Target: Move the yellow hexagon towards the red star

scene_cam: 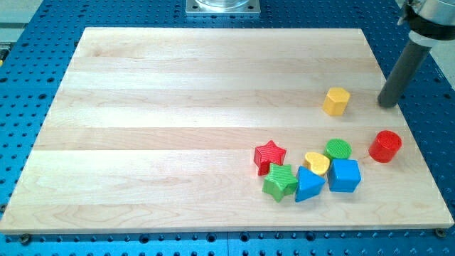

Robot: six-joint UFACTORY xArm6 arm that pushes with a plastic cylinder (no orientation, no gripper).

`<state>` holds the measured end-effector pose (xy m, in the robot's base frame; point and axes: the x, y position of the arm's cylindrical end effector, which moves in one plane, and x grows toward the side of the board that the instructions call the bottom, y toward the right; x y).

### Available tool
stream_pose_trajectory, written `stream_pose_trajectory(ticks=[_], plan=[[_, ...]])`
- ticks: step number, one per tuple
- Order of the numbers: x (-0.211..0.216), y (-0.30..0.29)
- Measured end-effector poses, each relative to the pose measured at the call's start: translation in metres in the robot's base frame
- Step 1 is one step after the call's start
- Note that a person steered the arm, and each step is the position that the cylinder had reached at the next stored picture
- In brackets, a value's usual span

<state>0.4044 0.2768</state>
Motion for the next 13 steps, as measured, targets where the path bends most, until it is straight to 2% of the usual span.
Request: stream_pose_trajectory(ticks=[2, 3, 4, 6, 8, 9, 10, 11, 12, 13], plan=[[0.006, -0.115], [0.005, -0.155], [-0.022, -0.155], [-0.022, -0.167], [0.066, -0.171], [0.06, -0.169], [0.022, -0.138], [-0.001, -0.059], [0.029, 0.008], [0.083, 0.056]])
